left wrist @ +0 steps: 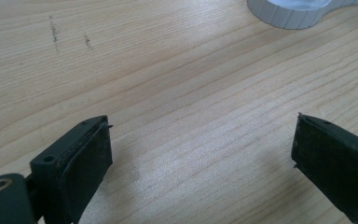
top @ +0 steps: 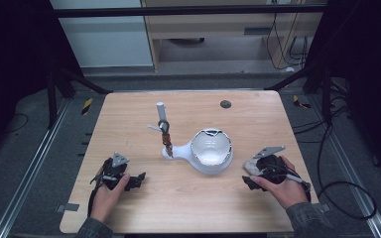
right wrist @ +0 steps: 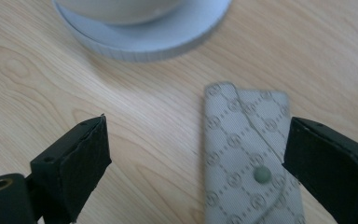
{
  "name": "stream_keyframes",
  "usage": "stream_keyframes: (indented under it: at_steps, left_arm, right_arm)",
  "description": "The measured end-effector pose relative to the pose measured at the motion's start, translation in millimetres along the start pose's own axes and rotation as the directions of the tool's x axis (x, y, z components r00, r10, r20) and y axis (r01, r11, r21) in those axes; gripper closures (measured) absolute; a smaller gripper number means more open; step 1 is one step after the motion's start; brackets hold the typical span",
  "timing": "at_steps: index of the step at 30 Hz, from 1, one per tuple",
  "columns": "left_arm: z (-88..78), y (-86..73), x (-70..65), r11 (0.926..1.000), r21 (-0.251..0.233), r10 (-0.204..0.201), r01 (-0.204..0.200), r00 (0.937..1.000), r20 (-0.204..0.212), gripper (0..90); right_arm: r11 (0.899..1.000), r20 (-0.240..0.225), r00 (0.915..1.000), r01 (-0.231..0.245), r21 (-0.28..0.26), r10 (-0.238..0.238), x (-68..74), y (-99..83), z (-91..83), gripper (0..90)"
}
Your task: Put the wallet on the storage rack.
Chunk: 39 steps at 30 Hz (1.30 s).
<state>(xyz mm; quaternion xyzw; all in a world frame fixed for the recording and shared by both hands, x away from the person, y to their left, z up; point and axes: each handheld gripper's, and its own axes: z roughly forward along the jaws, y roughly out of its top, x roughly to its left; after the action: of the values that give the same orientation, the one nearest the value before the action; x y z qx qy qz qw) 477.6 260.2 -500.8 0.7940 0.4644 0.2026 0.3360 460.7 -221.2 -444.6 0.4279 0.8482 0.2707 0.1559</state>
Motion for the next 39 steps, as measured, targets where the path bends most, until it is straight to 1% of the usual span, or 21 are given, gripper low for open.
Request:
stream_keyframes:
  at_steps: [1,2,3,5,6,8,9,12,13,15,18,19,22,23,24,26,31,32,33,36,39]
  left_arm:
    - [0.1,0.0,-0.1,1.0000,-0.001,-0.001,0.001,1.0000,0.000,4.6]
    - [0.1,0.0,-0.1,1.0000,-0.001,-0.001,0.001,1.0000,0.000,4.5]
    - [1.4,-0.8,-0.4,1.0000,0.003,-0.003,0.003,1.0000,-0.001,4.5]
    - [3.6,-2.1,-0.2,0.9999,0.017,0.001,-0.001,1.0000,0.004,4.5]
    - [4.4,-2.8,0.0,0.9998,0.021,0.002,-0.003,1.0000,0.004,4.4]
    - [4.9,-3.8,0.1,0.9999,0.016,0.006,-0.006,1.0000,-0.006,4.0]
    - [5.0,-4.1,0.2,0.9999,0.014,0.007,-0.007,1.0000,-0.005,3.8]
    - [5.8,-5.0,1.7,0.9999,0.008,0.015,-0.015,0.9999,0.001,1.9]
    - [5.8,-5.0,2.0,0.9999,0.007,0.015,-0.015,0.9999,0.001,1.8]
    - [6.0,-5.0,1.5,0.9998,0.009,0.017,-0.017,0.9998,-0.004,1.5]
    - [6.2,-4.9,1.1,0.9998,0.010,0.015,-0.015,0.9999,-0.007,1.0]
    - [6.2,-4.9,1.0,0.9998,0.010,0.015,-0.015,0.9999,-0.007,0.9]
    - [6.4,-4.8,0.9,0.9998,0.011,0.016,-0.016,0.9999,-0.006,0.6]
    - [6.5,-4.8,0.8,0.9998,0.011,0.016,-0.016,0.9999,-0.006,0.5]
    - [6.5,-4.8,0.8,0.9998,0.012,0.016,-0.016,0.9999,-0.006,0.4]
    - [6.5,-4.7,0.8,0.9998,0.012,0.017,-0.016,0.9998,-0.005,0.3]
    - [6.8,-4.6,0.4,0.9998,0.011,0.015,-0.015,0.9999,-0.004,0.0]
    - [6.9,-4.6,0.3,0.9998,0.012,0.015,-0.015,0.9999,-0.003,0.0]
    - [6.9,-4.6,0.3,0.9998,0.012,0.016,-0.016,0.9999,-0.003,0.0]
    - [6.9,-4.6,0.2,0.9998,0.012,0.016,-0.016,0.9999,-0.003,0.0]
    - [6.9,-4.6,0.2,0.9998,0.012,0.017,-0.017,0.9998,-0.002,0.0]
  right_arm:
    - [1.000,0.002,0.9998,-0.018,0.012,0.018,-3.7,-2.3,-0.4,8.7]
    - [1.000,0.002,0.9999,-0.016,0.014,0.016,-6.4,-3.5,-0.5,9.4]
    - [0.999,0.002,0.9996,-0.028,0.022,0.028,-10.3,-5.5,-0.5,9.7]
    - [0.999,0.001,0.9993,-0.036,0.029,0.036,-13.5,-7.2,-0.9,10.1]
    - [0.998,-0.005,0.9988,-0.049,0.036,0.049,-14.8,-7.8,-1.0,10.3]
    - [0.997,0.001,0.9986,-0.053,0.048,0.053,-17.5,-9.0,-0.9,10.7]
    - [0.996,0.003,0.9980,-0.064,0.056,0.064,-18.1,-9.1,-0.9,10.7]
    - [0.996,0.015,0.9982,-0.059,0.070,0.058,-19.7,-9.5,-2.0,10.6]
    - [0.995,0.016,0.9979,-0.065,0.075,0.064,-19.8,-9.0,-3.2,10.6]
    - [0.995,0.024,0.9982,-0.056,0.087,0.054,-20.8,-8.6,-3.8,11.1]
    - [0.993,0.032,0.9976,-0.064,0.098,0.062,-24.1,-8.3,-3.5,13.1]
    - [0.991,0.030,0.9969,-0.075,0.107,0.072,-25.3,-8.7,-2.3,12.9]
    - [0.988,0.035,0.9961,-0.085,0.131,0.081,-30.1,-11.0,2.7,10.5]
    - [0.988,0.018,0.9965,-0.084,0.132,0.082,-31.9,-12.0,4.6,8.6]
    - [0.987,0.012,0.9962,-0.087,0.134,0.086,-33.0,-12.4,5.9,8.2]
    - [0.986,0.013,0.9957,-0.093,0.140,0.092,-35.2,-13.4,8.8,8.3]
    - [0.983,0.020,0.9957,-0.093,0.156,0.091,-37.5,-14.7,14.0,12.0]
    - [0.982,0.021,0.9951,-0.099,0.160,0.097,-37.4,-14.9,14.6,12.5]
    - [0.982,0.020,0.9956,-0.094,0.165,0.092,-37.6,-15.4,15.4,13.7]
    - [0.978,0.024,0.9958,-0.092,0.185,0.089,-38.7,-18.1,17.9,15.0]
    - [0.973,0.026,0.9947,-0.103,0.206,0.100,-40.0,-20.7,19.4,15.2]
